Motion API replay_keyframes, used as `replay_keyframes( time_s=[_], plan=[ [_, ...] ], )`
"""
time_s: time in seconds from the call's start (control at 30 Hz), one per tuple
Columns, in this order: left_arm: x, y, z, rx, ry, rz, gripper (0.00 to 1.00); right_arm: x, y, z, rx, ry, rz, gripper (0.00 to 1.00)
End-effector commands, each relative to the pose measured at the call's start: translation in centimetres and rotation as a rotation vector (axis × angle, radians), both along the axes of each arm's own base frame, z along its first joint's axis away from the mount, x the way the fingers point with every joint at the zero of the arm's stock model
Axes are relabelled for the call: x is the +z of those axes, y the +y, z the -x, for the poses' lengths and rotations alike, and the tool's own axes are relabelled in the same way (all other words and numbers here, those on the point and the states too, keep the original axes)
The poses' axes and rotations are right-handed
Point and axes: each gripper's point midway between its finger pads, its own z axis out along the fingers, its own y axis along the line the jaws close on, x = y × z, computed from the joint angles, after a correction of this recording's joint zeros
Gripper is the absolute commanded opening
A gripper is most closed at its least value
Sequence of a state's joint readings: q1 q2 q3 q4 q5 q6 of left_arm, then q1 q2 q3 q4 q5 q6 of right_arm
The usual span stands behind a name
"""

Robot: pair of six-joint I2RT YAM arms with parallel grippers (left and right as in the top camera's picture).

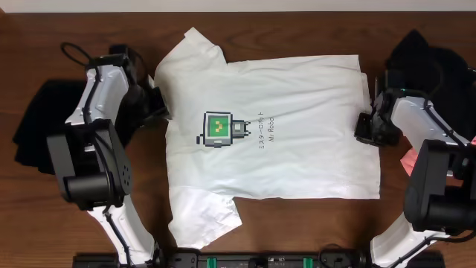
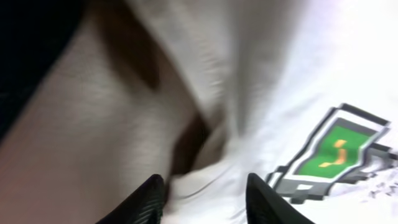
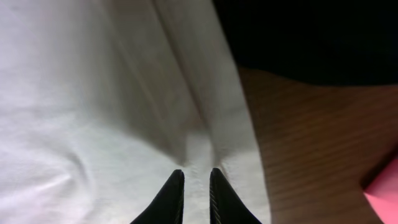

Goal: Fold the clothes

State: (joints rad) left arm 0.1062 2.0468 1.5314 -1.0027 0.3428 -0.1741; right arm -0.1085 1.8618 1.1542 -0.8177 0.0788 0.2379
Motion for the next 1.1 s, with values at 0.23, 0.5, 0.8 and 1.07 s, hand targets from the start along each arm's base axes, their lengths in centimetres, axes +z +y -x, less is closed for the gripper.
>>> replay_keyframes(
  time_s=[0.23,0.5,0.8,1.07],
  plan=[
    [-0.9,-0.3,0.2,-0.075,-0.029,-0.063,0.48,2.4,4.6,-1.7,0.149,-0.115,-0.25,0.27],
    [-2.5,0.5,-0.6,-0.134,-0.096,-0.114,0.48,7.0,8.3,-2.4,0.228,-0.248,-0.364,0.31],
    [-4.2,-0.8,0.2,-0.135,-0.105,-0.047,0.36,2.6,12.5,-1.7,0.325,-0.126,-0.353,0.18],
    [-4.3,-0.8,1.2,-0.136,-0.064,-0.042,0.06,-2.4,11.7,-0.6,0.282,0.009,-0.278,0.01]
  ],
)
